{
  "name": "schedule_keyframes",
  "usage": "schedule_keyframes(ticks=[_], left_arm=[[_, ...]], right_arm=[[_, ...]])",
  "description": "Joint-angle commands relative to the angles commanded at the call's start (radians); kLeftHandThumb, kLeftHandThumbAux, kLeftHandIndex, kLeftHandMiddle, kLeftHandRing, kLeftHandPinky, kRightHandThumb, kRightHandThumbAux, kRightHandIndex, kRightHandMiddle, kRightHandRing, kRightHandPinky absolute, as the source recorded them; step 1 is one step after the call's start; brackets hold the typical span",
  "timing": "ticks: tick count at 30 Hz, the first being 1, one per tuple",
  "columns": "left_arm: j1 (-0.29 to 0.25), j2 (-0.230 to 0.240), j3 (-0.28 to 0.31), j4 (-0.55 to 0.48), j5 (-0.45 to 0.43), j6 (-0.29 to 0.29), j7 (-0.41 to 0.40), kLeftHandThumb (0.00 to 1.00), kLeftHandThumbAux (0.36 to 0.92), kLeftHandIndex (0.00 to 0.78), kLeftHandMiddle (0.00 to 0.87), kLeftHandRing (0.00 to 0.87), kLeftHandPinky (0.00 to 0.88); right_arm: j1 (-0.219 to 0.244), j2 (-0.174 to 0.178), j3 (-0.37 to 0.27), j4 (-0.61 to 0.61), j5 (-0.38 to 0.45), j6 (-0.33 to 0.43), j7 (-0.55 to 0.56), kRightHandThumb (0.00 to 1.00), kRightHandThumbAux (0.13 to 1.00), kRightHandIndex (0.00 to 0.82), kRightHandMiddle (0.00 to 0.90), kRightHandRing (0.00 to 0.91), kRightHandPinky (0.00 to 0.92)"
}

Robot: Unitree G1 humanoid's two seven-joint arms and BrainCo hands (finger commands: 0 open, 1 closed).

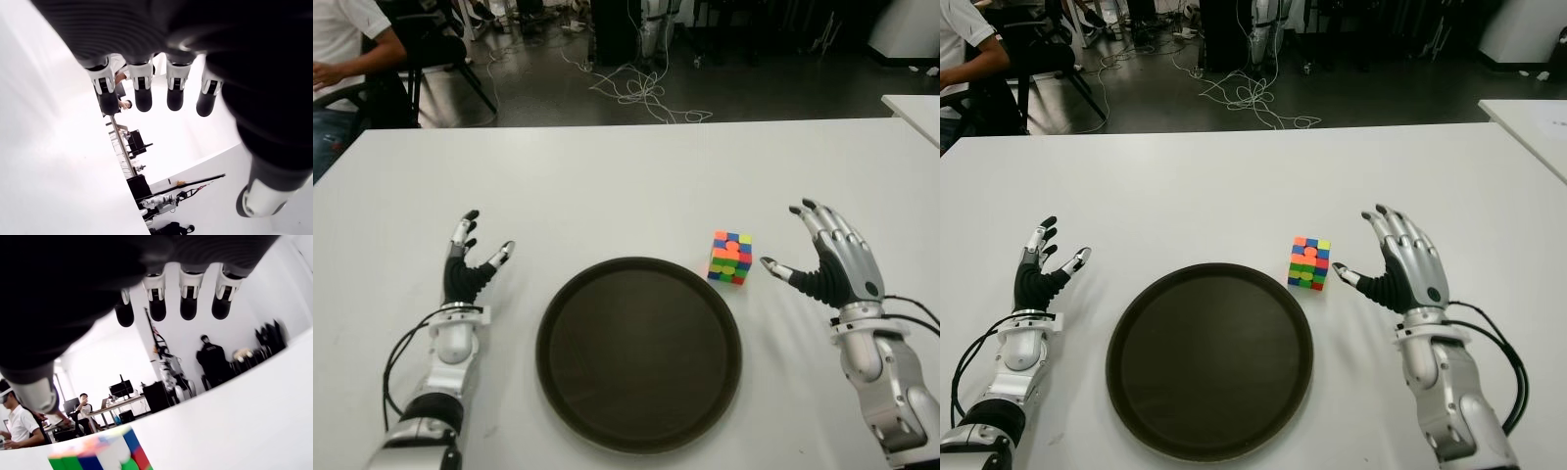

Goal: Pick up the Rubik's Cube and put it in the plate

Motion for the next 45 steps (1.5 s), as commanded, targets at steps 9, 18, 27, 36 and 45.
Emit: schedule_keyframes(ticks=[9, 18, 27, 36, 45], left_arm=[[-0.003, 0.002, -0.007, 0.002, 0.01, 0.003, 0.011, 0.24, 0.682, 0.033, 0.084, 0.052, 0.013], [-0.003, 0.0, -0.008, 0.006, 0.008, 0.002, 0.009, 0.248, 0.695, 0.031, 0.082, 0.056, 0.021], [-0.007, -0.005, -0.005, 0.011, -0.004, 0.006, -0.01, 0.242, 0.685, 0.031, 0.079, 0.051, 0.018], [-0.007, -0.005, -0.011, 0.017, 0.001, 0.005, -0.016, 0.265, 0.66, 0.035, 0.062, 0.034, 0.008], [-0.008, -0.008, -0.018, 0.022, 0.007, 0.001, -0.008, 0.255, 0.667, 0.034, 0.062, 0.034, 0.012]], right_arm=[[-0.028, -0.041, 0.01, -0.026, -0.028, 0.012, 0.073, 0.221, 0.49, 0.0, 0.0, 0.0, 0.007], [-0.053, -0.054, 0.018, -0.034, -0.039, 0.018, 0.117, 0.168, 0.491, 0.0, 0.0, 0.0, 0.008], [-0.09, -0.084, 0.03, -0.043, -0.037, 0.014, 0.195, 0.185, 0.485, 0.0, 0.0, 0.0, 0.017], [-0.129, -0.106, 0.039, -0.069, -0.031, 0.007, 0.278, 0.247, 0.489, 0.0, 0.0, 0.0, 0.032], [-0.146, -0.128, 0.038, -0.05, -0.01, -0.041, 0.307, 0.295, 0.52, 0.0, 0.0, 0.001, 0.053]])
